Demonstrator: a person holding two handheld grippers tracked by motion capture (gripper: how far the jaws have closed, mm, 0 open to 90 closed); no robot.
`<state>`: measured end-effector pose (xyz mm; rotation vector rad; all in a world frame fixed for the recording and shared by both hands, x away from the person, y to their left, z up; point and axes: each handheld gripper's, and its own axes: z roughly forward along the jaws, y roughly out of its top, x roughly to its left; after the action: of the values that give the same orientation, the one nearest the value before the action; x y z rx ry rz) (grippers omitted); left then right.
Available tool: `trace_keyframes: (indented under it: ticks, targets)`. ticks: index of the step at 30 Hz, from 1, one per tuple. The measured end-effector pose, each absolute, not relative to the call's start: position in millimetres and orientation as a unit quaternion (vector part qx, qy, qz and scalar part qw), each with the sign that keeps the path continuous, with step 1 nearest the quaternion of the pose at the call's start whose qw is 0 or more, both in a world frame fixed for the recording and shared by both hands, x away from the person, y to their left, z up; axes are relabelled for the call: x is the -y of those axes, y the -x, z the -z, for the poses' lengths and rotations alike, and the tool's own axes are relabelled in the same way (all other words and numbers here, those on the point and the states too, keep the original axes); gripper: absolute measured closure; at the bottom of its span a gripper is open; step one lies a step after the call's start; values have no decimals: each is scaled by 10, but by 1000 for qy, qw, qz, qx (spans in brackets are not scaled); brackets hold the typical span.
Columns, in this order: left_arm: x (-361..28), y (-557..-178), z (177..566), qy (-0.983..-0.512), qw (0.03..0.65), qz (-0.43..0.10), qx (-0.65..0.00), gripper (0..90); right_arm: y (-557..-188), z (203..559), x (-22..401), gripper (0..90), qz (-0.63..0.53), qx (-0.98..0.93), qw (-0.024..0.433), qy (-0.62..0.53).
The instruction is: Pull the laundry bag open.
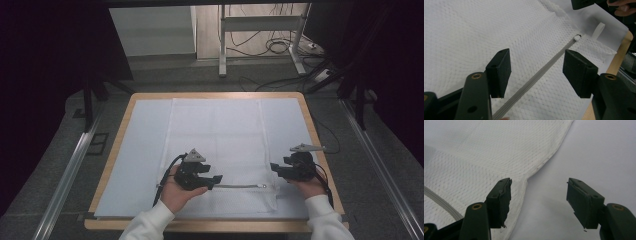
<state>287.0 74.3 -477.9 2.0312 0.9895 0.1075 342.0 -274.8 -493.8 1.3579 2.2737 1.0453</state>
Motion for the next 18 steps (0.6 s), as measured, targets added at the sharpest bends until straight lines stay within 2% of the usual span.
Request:
trace_keyframes:
  ticks: [18]
  targets:
    - [-498,-2865,4780,-820,422,-16,-386,404,-3428,4921,2738,347,-366,-789,150,-470]
